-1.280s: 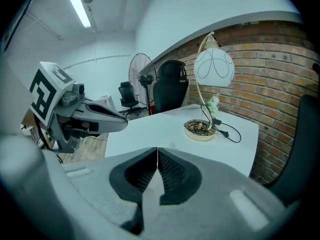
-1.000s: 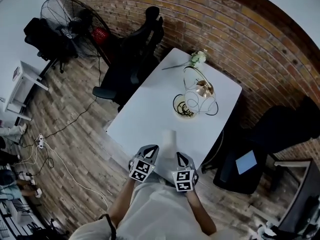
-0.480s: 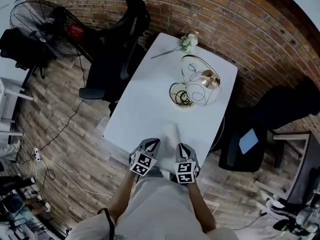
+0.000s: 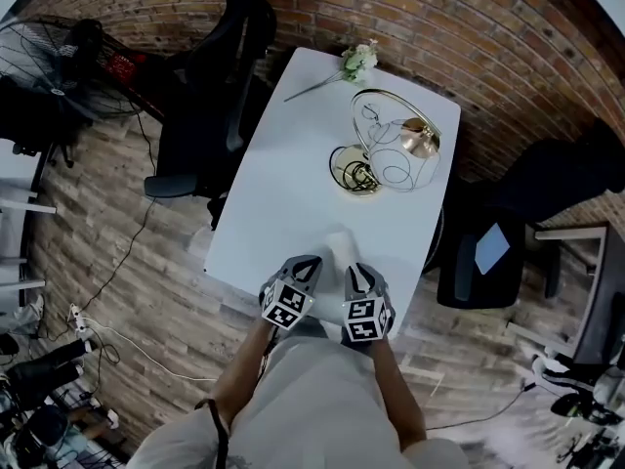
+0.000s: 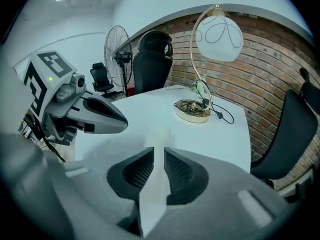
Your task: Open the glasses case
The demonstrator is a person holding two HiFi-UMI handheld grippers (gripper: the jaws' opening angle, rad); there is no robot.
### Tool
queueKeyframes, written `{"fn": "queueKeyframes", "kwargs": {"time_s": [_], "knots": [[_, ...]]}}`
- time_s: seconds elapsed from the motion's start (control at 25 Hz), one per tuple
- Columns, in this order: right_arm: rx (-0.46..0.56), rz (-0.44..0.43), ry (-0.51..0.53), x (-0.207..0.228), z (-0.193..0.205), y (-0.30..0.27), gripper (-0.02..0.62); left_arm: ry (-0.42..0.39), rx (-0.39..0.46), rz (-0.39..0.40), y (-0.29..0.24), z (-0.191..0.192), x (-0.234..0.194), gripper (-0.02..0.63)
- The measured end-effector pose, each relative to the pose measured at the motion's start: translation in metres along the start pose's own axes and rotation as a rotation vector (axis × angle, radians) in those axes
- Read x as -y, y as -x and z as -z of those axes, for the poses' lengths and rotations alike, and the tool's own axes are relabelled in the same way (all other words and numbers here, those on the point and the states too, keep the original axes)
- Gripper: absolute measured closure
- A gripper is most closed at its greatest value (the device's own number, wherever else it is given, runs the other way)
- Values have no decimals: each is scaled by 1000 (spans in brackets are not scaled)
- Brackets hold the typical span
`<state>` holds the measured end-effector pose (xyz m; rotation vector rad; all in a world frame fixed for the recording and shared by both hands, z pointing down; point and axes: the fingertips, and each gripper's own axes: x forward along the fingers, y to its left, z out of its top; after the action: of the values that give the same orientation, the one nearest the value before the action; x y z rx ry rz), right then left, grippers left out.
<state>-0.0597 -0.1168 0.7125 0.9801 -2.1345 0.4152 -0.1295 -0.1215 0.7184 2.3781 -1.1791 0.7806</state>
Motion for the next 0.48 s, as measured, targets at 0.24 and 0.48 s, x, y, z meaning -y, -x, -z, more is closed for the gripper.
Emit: {"fn": "queueKeyframes", "kwargs": {"time_s": [0.24,0.48], "knots": [[-40,-2,1,-11,8,-13,473,-36,0,38,-8,-2,-4,604],[-114,-23,18,-22,23,-25,350,-46,-6,62,-14,-2,-3,603]]}}
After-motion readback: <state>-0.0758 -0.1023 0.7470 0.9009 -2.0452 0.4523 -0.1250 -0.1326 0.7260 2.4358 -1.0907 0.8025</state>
